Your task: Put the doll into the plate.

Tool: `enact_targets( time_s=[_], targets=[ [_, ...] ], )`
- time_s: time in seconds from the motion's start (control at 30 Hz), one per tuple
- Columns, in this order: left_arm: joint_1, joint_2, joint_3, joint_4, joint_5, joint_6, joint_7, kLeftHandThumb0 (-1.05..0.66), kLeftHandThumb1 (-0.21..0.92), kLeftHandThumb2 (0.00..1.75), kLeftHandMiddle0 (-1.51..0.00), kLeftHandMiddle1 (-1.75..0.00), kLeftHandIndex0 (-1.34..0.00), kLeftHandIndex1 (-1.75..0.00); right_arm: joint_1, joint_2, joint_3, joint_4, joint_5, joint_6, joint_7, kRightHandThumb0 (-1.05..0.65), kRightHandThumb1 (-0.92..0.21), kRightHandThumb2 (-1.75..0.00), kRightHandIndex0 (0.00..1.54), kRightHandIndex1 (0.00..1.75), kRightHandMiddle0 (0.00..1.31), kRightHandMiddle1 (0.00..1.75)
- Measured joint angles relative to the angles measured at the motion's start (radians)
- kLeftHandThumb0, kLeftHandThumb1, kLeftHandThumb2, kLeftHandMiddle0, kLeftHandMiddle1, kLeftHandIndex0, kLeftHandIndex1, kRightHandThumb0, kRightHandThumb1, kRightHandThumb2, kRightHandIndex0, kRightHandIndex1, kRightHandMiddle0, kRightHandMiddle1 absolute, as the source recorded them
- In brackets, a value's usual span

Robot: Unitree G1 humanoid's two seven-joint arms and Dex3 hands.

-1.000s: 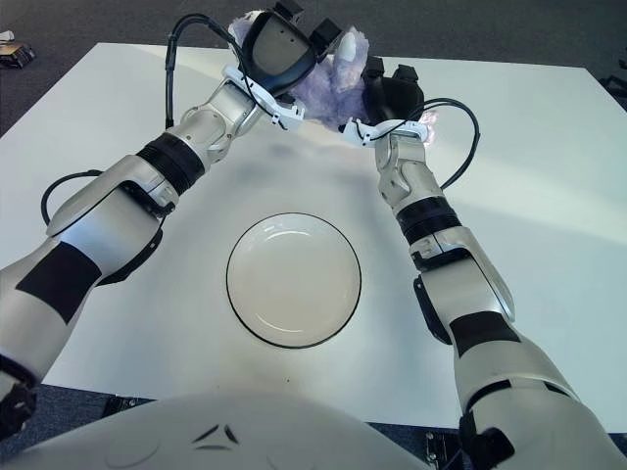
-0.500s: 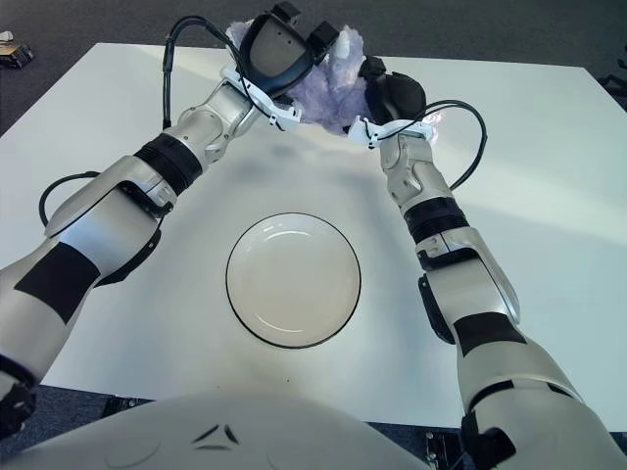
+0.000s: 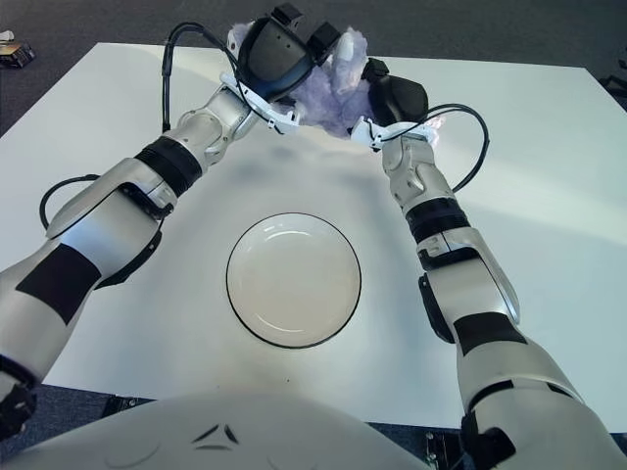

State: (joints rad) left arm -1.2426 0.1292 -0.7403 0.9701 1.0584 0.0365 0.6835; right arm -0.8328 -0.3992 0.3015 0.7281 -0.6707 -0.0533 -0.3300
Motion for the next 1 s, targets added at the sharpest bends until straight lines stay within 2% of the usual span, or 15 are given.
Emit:
enact_targets(
  time_s=[0.1, 0.17, 0.23, 0.3, 0.47, 0.53, 0.63, 0.87, 0.93, 1.0],
  targets=[
    [0.0, -0.002, 0.008, 0.012, -0.011, -0.018, 0.017, -0.47, 0.36, 1.27, -1.21, -1.75, -0.58, -1.75, -0.001, 0.001, -0.001, 0.012, 0.009, -0.008, -0.002, 0.0, 0.01, -1.59, 0.96, 1.46, 0.64, 1.75],
    [0.002, -0.002, 0.021, 0.017, -0.028, -0.041, 0.033, -0.44, 0.5, 1.09, -1.09, -1.75, -0.48, -1.75, -0.001, 0.003, -0.002, 0.016, 0.015, -0.008, -0.003, 0.0, 0.0, -1.59, 0.94, 1.48, 0.63, 1.75],
    [0.005, 0.0, 0.034, 0.018, -0.037, -0.065, 0.055, -0.42, 0.57, 0.99, -1.02, -1.75, -0.42, -1.75, -0.001, 0.004, -0.003, 0.018, 0.018, -0.006, -0.005, 0.0, 0.0, -1.59, 0.93, 1.51, 0.63, 1.75],
    [0.007, 0.003, 0.045, 0.018, -0.048, -0.09, 0.081, -0.4, 0.67, 0.86, -0.87, -1.75, -0.35, -1.75, -0.002, 0.005, -0.005, 0.018, 0.019, -0.004, -0.006, 0.0, -0.01, -1.6, 0.91, 1.54, 0.62, 1.75],
    [0.016, 0.014, 0.077, 0.019, -0.074, -0.151, 0.132, -0.37, 0.81, 0.68, -0.63, -1.75, -0.27, -1.75, -0.002, 0.005, -0.01, 0.018, 0.022, 0.001, -0.007, 0.0, -0.02, -1.6, 0.88, 1.59, 0.61, 1.75],
    [0.02, 0.024, 0.097, 0.019, -0.092, -0.189, 0.145, -0.62, 0.87, 0.78, -0.5, -1.74, -0.18, -1.75, -0.002, 0.005, -0.011, 0.018, 0.023, 0.0, -0.007, 0.0, -0.04, -1.59, 0.86, 1.61, 0.6, 1.75],
    [0.033, 0.045, 0.133, 0.009, -0.133, -0.248, 0.145, -0.76, 0.91, 0.85, -0.31, -1.68, -0.07, -1.71, -0.002, 0.003, -0.013, 0.022, 0.024, -0.016, -0.008, 0.0, -0.05, -1.58, 0.85, 1.62, 0.59, 1.75],
    [0.07, 0.109, 0.206, -0.074, -0.209, -0.311, 0.081, -0.87, 0.92, 0.96, -0.14, -1.52, -0.01, -1.44, -0.001, 0.001, -0.011, 0.062, 0.021, -0.061, -0.042, 0.0, -0.07, -1.56, 0.84, 1.62, 0.57, 1.75],
    [0.074, 0.12, 0.227, -0.085, -0.232, -0.327, 0.062, -0.9, 0.92, 0.98, -0.1, -1.45, 0.0, -1.27, -0.001, 0.001, -0.01, 0.077, 0.017, -0.07, -0.051, 0.0, -0.08, -1.56, 0.83, 1.62, 0.57, 1.75],
    [0.077, 0.129, 0.248, -0.093, -0.258, -0.347, 0.045, -0.91, 0.92, 0.99, -0.09, -1.41, 0.0, -1.21, -0.001, 0.0, -0.008, 0.09, 0.016, -0.074, -0.059, 0.0, -0.08, -1.55, 0.82, 1.63, 0.56, 1.75]
  ],
)
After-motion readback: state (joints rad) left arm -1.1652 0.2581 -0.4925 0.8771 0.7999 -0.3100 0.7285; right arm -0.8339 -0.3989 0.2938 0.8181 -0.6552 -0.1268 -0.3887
